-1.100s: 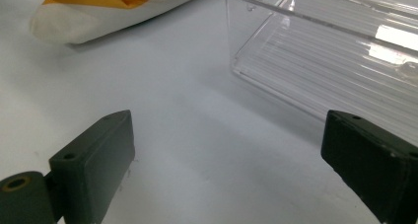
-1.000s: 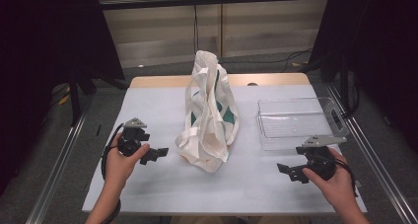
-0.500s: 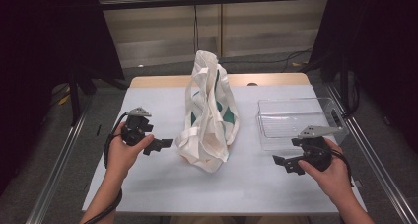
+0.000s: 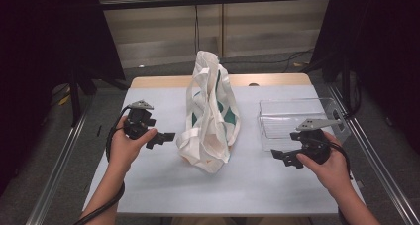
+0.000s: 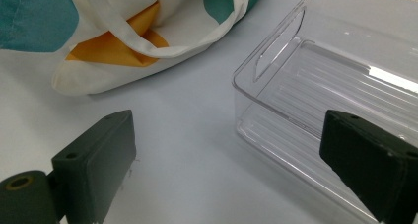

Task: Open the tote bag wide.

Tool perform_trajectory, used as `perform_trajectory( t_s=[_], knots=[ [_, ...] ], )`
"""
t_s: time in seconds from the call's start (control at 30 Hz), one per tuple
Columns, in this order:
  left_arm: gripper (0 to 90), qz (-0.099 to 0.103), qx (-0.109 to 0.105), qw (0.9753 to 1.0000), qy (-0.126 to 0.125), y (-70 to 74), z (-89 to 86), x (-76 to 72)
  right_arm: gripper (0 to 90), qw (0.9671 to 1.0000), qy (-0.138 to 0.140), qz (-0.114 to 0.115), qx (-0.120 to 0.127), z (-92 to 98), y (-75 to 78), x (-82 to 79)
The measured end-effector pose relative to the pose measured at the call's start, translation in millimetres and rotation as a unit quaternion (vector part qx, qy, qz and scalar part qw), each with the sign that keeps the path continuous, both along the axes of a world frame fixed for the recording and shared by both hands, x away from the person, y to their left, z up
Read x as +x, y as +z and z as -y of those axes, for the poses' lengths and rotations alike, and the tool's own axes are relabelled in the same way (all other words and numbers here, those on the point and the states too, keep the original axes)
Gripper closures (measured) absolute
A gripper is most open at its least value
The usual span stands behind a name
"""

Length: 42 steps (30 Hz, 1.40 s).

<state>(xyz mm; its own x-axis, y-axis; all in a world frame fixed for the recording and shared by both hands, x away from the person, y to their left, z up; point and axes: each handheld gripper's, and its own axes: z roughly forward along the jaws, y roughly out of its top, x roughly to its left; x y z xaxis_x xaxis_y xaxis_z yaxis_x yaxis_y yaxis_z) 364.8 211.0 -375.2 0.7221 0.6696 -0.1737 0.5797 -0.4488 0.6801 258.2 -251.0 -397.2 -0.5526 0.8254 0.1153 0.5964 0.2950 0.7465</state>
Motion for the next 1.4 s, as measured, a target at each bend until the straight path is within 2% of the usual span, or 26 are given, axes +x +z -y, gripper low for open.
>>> perform_trajectory(
  t_s=[0.27,0.3,0.47,0.6,0.67,0.7,0.73,0.83,0.87,0.9,1.13,1.17,1.2,1.4],
  knots=[
    [0.9,0.004,0.001,1.0000,-0.001,5.7,5.7,5.5,7.0,1.0000,0.002,0.001,-0.005,-5.3,4.9,6.3],
    [0.9,0.006,0.008,0.9999,-0.004,7.6,6.1,7.7,7.0,1.0000,0.005,0.002,-0.004,-7.7,6.3,8.7],
    [0.9,0.005,0.002,1.0000,0.002,10.5,9.3,10.1,6.9,1.0000,0.007,0.003,-0.006,-12.1,10.8,14.7],
    [0.9,0.007,0.009,0.9999,-0.006,15.0,12.6,14.2,6.9,0.9999,0.008,0.001,-0.009,-15.2,13.5,20.1],
    [0.9,0.007,0.003,1.0000,-0.003,15.2,14.0,14.9,7.0,0.9999,0.009,0.002,-0.008,-15.8,13.8,21.2],
    [0.9,0.005,0.012,0.9998,-0.012,17.5,14.4,16.9,6.9,0.9999,0.008,0.001,-0.008,-17.9,14.6,23.3],
    [0.9,0.010,0.012,0.9999,-0.007,17.9,15.6,17.2,6.9,0.9999,0.011,0.003,-0.009,-18.6,14.8,24.8],
    [0.9,0.005,0.006,0.9999,-0.009,19.4,17.1,19.3,7.0,0.9999,0.011,-0.001,-0.010,-21.7,16.8,27.9],
    [0.9,0.006,0.012,0.9998,-0.011,20.5,16.8,20.2,7.0,0.9999,0.013,0.000,-0.011,-22.6,17.3,29.1],
    [0.9,0.006,0.007,0.9999,-0.008,20.5,17.9,20.6,7.0,0.9999,0.014,0.000,-0.009,-23.8,17.8,30.3],
    [0.9,0.005,0.009,0.9999,-0.005,23.4,17.3,23.9,7.0,0.9998,0.017,-0.004,-0.012,-30.1,18.8,38.2],
    [0.9,0.006,0.006,1.0000,-0.002,24.2,17.5,24.5,7.0,0.9996,0.019,-0.005,-0.019,-31.7,19.3,41.2],
    [0.9,0.004,0.014,0.9998,-0.013,25.7,16.2,25.8,6.9,0.9996,0.017,-0.006,-0.019,-32.4,19.6,42.1],
    [0.9,0.010,0.013,0.9999,-0.005,28.6,18.9,28.4,6.9,0.9997,0.017,-0.005,-0.019,-34.8,22.9,49.5]
  ],
)
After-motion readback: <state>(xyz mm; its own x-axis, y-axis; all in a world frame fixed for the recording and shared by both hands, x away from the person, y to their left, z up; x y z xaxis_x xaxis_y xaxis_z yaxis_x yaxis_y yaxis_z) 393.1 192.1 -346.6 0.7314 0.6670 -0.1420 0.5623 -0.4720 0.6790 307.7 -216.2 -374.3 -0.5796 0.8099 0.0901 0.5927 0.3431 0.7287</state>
